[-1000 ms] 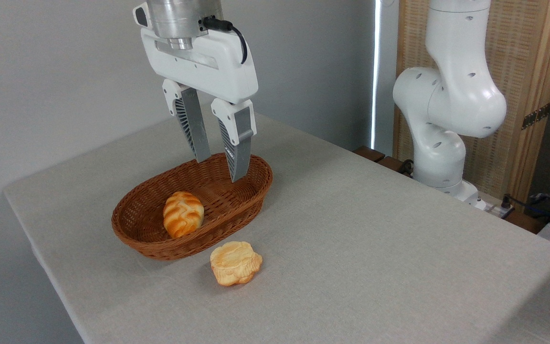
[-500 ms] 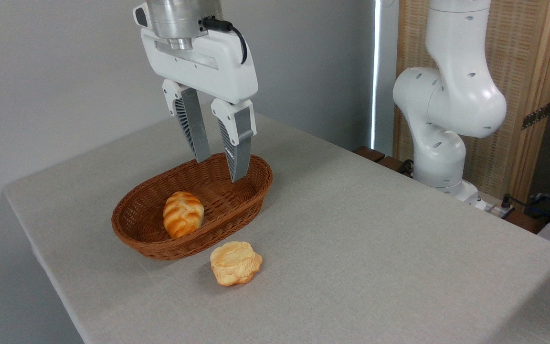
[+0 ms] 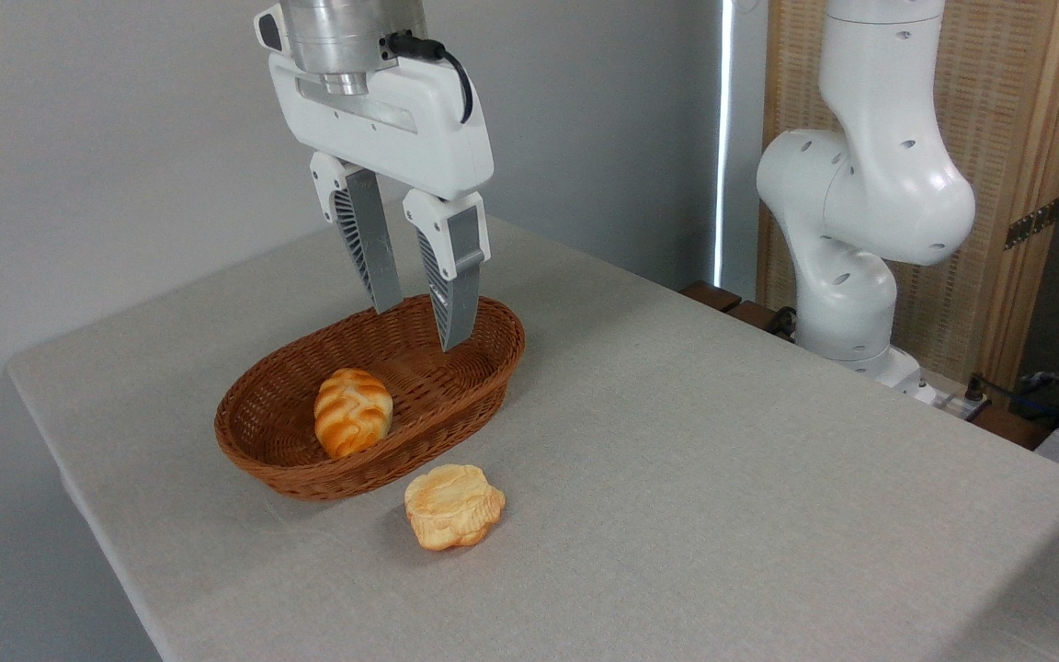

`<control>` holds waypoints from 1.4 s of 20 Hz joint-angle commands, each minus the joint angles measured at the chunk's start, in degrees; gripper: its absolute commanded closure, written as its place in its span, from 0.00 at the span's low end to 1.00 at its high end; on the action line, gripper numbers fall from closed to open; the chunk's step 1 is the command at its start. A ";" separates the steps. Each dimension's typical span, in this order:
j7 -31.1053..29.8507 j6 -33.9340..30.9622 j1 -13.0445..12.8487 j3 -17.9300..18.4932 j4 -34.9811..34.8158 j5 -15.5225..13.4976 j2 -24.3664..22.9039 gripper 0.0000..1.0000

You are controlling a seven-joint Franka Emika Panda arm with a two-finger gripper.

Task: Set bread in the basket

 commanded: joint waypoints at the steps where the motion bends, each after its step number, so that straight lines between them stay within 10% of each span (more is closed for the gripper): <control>1: -0.39 1.46 -0.35 0.17 -0.39 0.71 -0.04 0.00; 18: -2.40 9.97 -0.26 2.54 -5.21 0.98 0.66 0.00; 28: -42.81 11.13 -0.35 2.81 -10.58 0.01 0.75 0.00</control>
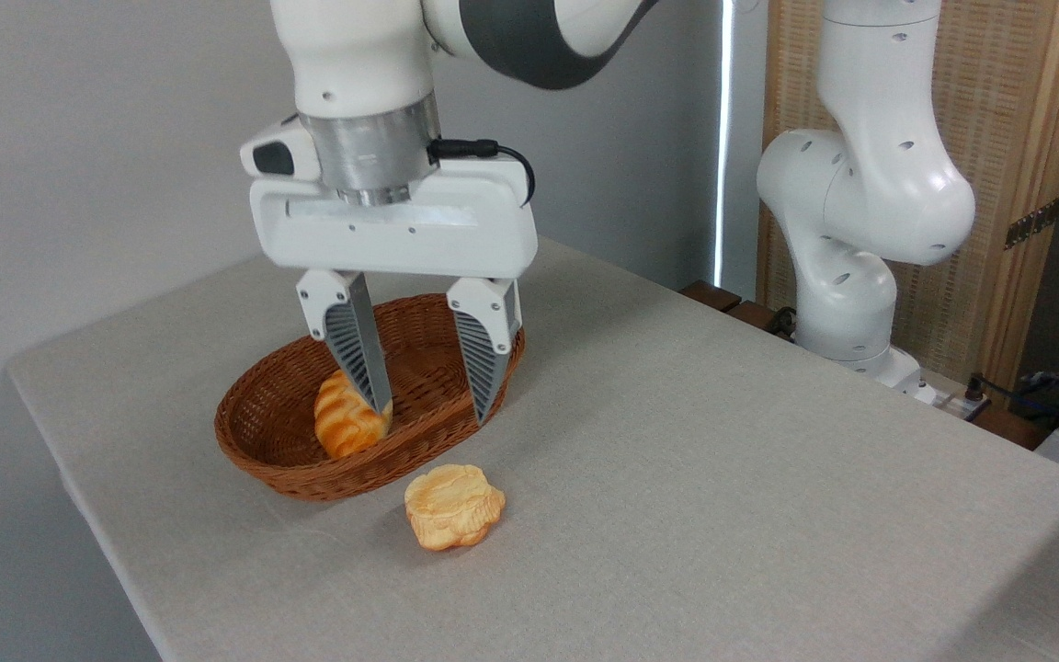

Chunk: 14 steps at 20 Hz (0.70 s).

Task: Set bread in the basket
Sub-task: 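Lower the open gripper past the basket rim toward the loose bread roll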

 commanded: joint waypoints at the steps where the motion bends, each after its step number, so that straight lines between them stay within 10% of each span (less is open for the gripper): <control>1: -14.24 1.64 -0.34 0.38 -2.74 -0.09 -0.67 0.00; 6: -25.77 8.49 -0.51 0.47 -5.29 -1.15 -0.05 0.00; 14: -26.75 12.71 -1.13 -0.05 -10.04 1.66 0.39 0.00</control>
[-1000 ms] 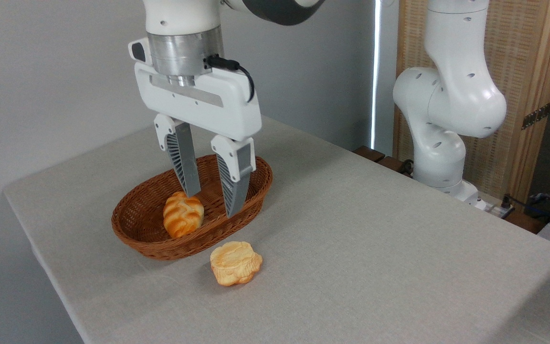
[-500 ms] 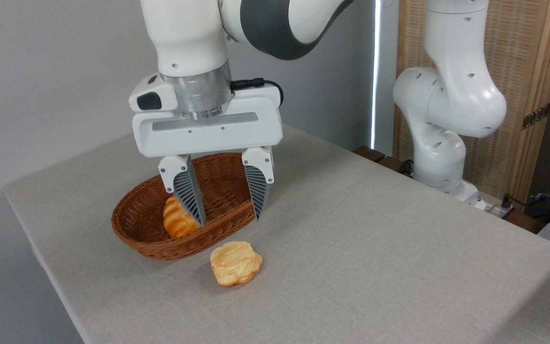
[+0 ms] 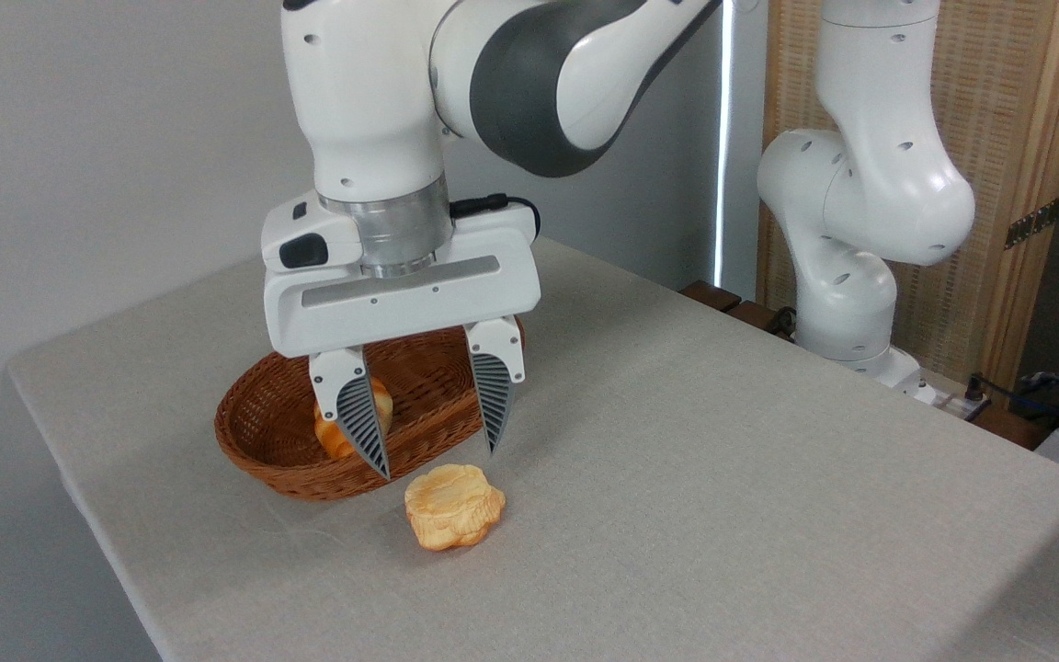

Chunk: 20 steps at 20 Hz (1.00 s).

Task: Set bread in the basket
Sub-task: 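Lower the open gripper past the basket rim toward the loose bread roll, then close the gripper around the pale golden bread roll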

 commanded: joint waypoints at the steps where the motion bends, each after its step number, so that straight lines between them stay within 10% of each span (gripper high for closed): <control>1: -1.82 4.20 -0.73 0.10 -3.00 2.23 -0.21 0.00; 20: -4.46 10.09 -2.31 -0.17 -8.36 5.22 1.20 0.00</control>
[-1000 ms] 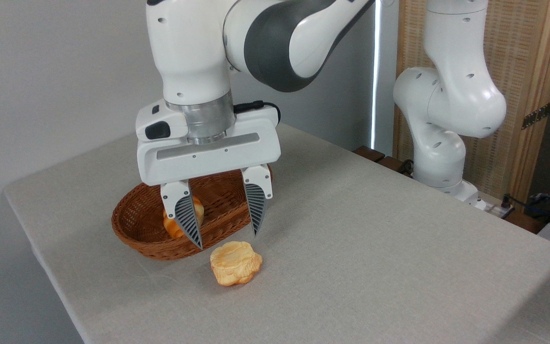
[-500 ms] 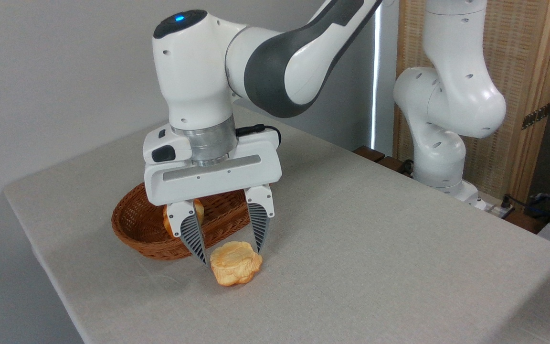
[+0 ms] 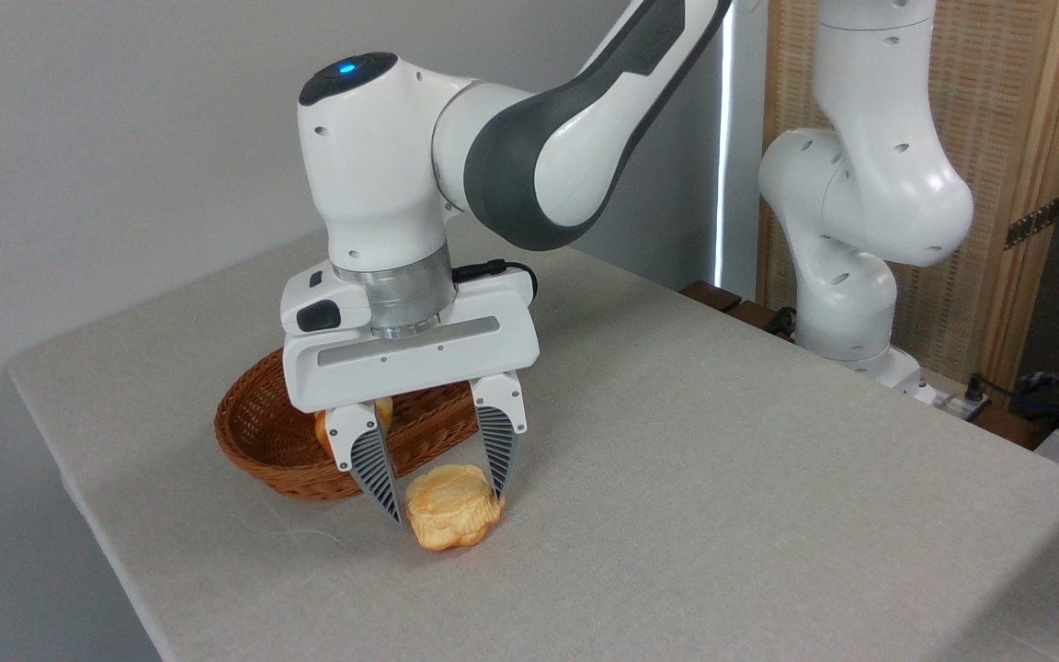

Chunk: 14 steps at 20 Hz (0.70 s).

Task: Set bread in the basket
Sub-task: 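Close the gripper around the pale golden bread roll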

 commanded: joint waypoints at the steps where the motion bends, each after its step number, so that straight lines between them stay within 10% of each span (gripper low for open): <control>1: -1.31 1.53 -0.30 0.18 -1.41 1.36 -0.47 0.00; 6: -1.13 1.70 -1.18 0.09 -1.76 3.12 0.06 0.01; 10: -0.43 2.84 -1.27 0.09 -1.94 4.08 0.15 0.36; 14: 0.18 2.85 -1.27 0.01 -1.94 4.08 0.15 0.50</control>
